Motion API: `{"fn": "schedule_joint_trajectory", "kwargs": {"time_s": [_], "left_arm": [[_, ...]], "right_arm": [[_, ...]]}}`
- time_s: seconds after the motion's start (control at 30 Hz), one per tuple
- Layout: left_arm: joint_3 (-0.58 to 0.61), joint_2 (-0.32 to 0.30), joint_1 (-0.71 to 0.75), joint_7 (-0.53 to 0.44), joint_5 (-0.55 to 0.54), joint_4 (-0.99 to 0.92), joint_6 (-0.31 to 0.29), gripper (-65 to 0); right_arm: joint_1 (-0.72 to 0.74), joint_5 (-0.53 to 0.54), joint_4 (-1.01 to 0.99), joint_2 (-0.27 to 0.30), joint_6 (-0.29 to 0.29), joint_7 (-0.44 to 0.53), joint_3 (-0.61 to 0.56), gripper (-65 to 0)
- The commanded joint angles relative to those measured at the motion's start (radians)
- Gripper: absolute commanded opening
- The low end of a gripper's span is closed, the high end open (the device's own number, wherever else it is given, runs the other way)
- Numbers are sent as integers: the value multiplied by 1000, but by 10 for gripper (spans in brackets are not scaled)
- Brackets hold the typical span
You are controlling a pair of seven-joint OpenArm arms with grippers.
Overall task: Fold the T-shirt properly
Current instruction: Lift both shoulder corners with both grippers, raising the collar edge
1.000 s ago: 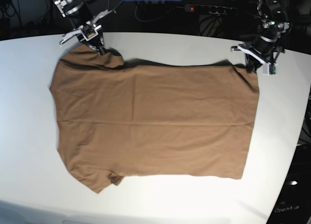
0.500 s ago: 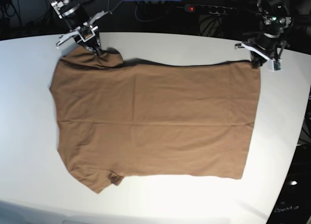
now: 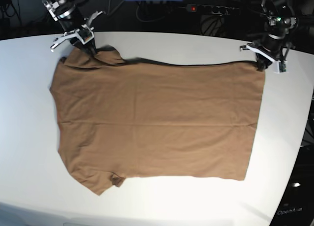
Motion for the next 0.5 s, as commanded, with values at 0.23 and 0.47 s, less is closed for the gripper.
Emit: {"fn": "schedule_joint_trajectory", "kwargs": {"time_s": [0.23, 0.47], "left_arm": [[-2, -9, -7, -22, -8, 17, 1, -614], [-2, -8, -9, -22, -8, 17, 1, -614]], "right_arm": [[13, -166, 25, -19, 14, -82, 6, -646], [27, -281, 30, -42, 9, -75, 3, -646]]}}
